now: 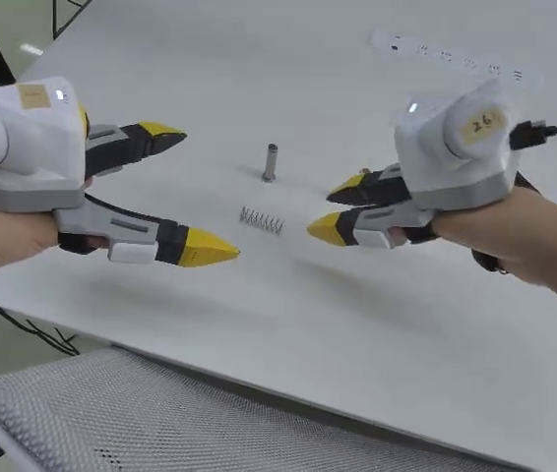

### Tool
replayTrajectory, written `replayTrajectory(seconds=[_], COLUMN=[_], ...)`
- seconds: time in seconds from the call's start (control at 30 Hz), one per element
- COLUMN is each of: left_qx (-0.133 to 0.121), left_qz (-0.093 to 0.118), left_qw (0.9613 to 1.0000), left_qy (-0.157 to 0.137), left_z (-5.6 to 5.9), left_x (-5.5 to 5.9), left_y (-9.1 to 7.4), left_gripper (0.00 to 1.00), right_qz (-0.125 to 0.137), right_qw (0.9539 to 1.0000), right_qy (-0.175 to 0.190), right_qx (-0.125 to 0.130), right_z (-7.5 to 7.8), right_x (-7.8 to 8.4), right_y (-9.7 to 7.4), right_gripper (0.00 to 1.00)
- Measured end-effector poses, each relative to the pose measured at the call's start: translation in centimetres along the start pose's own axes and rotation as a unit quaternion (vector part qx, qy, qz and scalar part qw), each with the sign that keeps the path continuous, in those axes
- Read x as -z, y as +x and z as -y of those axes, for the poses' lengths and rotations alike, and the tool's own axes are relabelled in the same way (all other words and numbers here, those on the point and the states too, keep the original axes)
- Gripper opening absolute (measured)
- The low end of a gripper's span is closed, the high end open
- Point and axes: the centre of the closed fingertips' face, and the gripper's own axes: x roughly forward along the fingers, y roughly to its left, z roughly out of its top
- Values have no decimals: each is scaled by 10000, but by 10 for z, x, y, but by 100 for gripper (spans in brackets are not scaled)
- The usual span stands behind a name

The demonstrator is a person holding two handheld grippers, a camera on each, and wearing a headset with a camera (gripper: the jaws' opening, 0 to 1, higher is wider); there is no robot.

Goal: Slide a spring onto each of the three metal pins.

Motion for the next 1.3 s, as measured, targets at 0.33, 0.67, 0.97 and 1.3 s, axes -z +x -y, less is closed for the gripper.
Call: replayTrajectory(seconds=[0.33,0.67,0.97,1.3], left_qx=[18,10,9,-7], left_qz=[-18,-45,-65,-101], left_qw=[10000,10000,10000,9999], left_qy=[-3,-31,-45,-79], left_z=[1,1,0,0], left_x=[1,5,7,10], left_y=[0,-1,-2,-5], left_gripper=[95,95,95,95], right_qz=[-662,-1262,-1529,-1763], right_qw=[9961,9896,9855,9803], right_qy=[-522,-564,-577,-712], right_qx=[-248,-390,-460,-535], right_z=[3,9,4,-7], right_x=[-12,-6,3,16], right_y=[32,58,74,76], right_gripper=[25,24,22,18])
